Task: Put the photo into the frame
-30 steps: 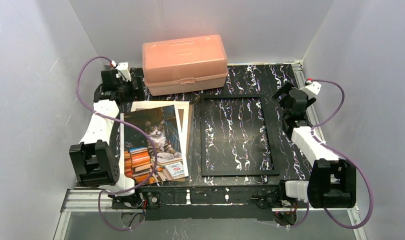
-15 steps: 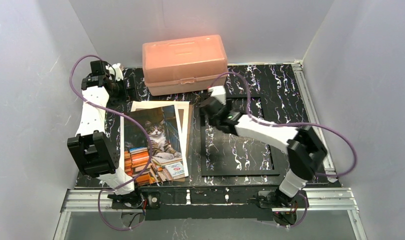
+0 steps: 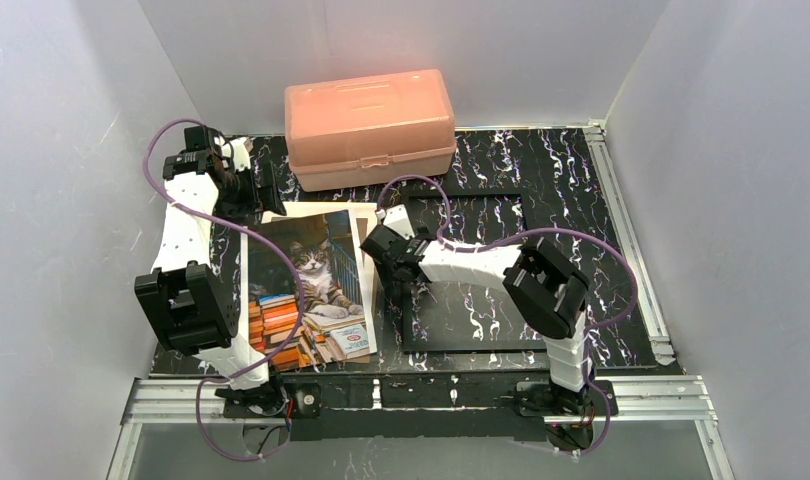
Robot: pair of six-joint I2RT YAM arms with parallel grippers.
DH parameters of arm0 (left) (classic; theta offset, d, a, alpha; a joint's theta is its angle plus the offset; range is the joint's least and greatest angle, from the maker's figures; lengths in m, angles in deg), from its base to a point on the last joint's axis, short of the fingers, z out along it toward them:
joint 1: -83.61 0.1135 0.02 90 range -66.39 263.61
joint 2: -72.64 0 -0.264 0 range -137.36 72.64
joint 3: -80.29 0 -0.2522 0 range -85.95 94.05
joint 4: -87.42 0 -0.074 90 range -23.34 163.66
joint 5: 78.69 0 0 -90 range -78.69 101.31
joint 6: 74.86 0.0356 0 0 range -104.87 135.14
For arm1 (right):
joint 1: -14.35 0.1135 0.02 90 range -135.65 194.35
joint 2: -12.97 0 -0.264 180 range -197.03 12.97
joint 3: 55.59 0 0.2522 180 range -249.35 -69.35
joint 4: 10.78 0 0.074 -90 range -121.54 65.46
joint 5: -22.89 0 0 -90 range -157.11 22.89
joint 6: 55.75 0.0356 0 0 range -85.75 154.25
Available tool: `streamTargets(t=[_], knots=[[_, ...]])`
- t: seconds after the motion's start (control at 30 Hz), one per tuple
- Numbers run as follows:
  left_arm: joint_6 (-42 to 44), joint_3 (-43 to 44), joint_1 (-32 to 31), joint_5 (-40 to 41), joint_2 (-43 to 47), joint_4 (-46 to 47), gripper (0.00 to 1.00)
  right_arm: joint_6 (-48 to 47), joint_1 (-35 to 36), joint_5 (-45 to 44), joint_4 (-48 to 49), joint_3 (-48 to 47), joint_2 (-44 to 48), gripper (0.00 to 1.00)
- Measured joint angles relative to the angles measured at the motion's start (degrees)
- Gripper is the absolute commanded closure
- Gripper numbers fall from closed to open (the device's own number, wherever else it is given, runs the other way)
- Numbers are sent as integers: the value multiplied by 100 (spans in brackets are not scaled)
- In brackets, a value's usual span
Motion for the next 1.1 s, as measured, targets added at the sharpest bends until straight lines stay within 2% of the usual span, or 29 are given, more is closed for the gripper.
streamTargets(t=[0.2,0.37,0.7,0.77,0.87,1.0,1.1], knots=[[0,2,0,-118,0,-136,2,74,-24,214,181,-28,-240,18],[7,2,0,-149,0,-203,2,131,-24,343,343,-24,-273,30],[87,127,0,-192,0,-372,2,439,-24,365,741,184,-243,36],[109,175,0,-205,0,-402,2,553,-24,372,872,302,-190,46],[131,238,0,-247,0,-452,2,667,-24,396,1069,446,-138,69],[146,286,0,-332,0,-509,2,831,-26,339,1189,560,-92,80],[162,289,0,-404,0,-544,2,826,-35,334,1154,595,-44,85]])
